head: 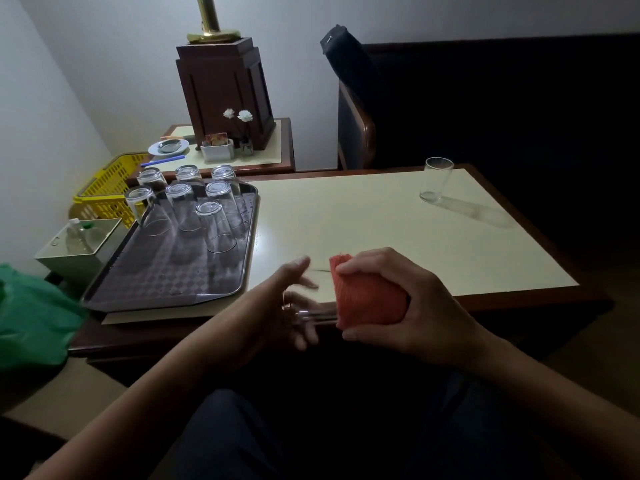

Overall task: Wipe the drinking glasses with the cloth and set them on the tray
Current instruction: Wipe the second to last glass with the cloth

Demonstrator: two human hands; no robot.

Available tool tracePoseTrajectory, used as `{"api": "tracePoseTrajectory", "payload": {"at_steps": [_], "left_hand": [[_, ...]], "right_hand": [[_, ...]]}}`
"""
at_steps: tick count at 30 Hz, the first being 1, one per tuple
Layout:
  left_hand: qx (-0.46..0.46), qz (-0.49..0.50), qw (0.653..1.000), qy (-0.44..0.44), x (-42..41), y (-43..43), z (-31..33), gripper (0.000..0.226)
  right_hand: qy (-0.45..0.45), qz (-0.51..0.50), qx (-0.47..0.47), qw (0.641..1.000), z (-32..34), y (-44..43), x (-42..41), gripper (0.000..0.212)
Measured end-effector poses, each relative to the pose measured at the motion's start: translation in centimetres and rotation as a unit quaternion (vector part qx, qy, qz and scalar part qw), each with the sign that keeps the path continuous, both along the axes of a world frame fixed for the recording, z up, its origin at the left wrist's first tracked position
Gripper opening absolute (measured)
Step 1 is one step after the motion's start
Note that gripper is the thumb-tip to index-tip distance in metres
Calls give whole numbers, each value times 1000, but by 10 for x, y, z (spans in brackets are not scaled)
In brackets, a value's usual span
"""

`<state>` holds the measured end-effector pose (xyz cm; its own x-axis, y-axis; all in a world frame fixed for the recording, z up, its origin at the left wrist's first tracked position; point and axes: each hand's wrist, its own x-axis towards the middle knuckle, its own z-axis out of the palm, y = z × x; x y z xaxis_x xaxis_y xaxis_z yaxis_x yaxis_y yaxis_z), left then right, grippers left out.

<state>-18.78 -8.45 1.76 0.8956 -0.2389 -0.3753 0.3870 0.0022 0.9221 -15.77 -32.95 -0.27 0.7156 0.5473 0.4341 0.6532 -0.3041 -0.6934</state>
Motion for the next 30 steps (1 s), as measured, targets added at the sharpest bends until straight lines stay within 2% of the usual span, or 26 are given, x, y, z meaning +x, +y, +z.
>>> {"api": "tracePoseTrajectory", "payload": {"at_steps": [1,3,4,5,6,7,8,9,10,11,13,14,16,17,18,19,20,21,22,23,24,25,26,27,28,30], "left_hand": [[63,2,995,-82,-1,2,1,42],[132,-24,967,-215,-1,6,-1,45],[112,-23,968,-222,-2,7,-1,45],[72,-5,980,-188,-1,6,-1,42],[20,24,991,-127,0,5,-1,39],[-24,51,997,-56,2,4,-1,42],[-46,55,997,14,3,3,-1,46],[-44,35,996,74,2,2,1,51],[-46,6,993,110,3,2,0,55],[-56,-19,991,122,2,3,0,58],[-80,-29,993,82,2,2,-1,56],[-61,-17,998,16,3,3,-3,50],[43,0,987,-158,1,5,-1,43],[71,8,975,-211,1,6,-1,45],[74,17,972,-220,2,6,-1,45],[60,29,979,-191,1,5,0,42],[29,47,989,-135,1,3,0,40],[-14,67,996,-64,0,0,1,43],[-59,79,995,8,0,-1,0,48],[-101,83,989,64,-1,-3,-1,52],[-136,79,983,98,0,-3,-2,56],[-160,74,978,109,0,-4,-3,59],[-172,74,977,101,0,-5,-4,59],[-179,84,977,79,0,-7,-6,56],[-184,97,977,48,1,-9,-7,51],[-187,112,976,-22,0,-11,-9,42]], "right_hand": [[105,-5,40,994,1,2,0,68],[325,18,143,935,-1,6,0,61],[381,18,170,909,0,8,0,58],[379,21,171,909,3,9,-2,59],[315,18,124,941,4,9,-3,64],[207,6,52,977,4,8,-4,69],[75,1,-20,997,4,7,-5,72],[-42,11,-61,997,4,6,-6,73],[-100,24,-75,992,3,5,-6,73],[-105,25,-66,992,2,4,-4,72],[-12,5,-11,1000,1,1,-1,71],[89,1,39,995,3,0,1,69],[310,29,134,941,5,2,3,63],[352,37,147,924,7,2,3,60],[343,44,127,930,8,3,1,61],[281,42,73,956,9,4,-1,66],[174,34,2,984,9,4,-4,70],[43,25,-61,997,7,5,-5,72],[-76,27,-99,992,1,5,-5,72],[-151,30,-111,982,-3,5,-4,70],[-167,20,-99,981,-4,5,-3,69],[-138,-1,-68,988,-6,5,-3,69],[-65,-27,-23,997,-6,6,-3,69],[46,-45,41,997,-4,8,-5,65],[180,-41,116,976,0,12,-6,58],[409,-25,241,880,3,16,-5,51]]}}
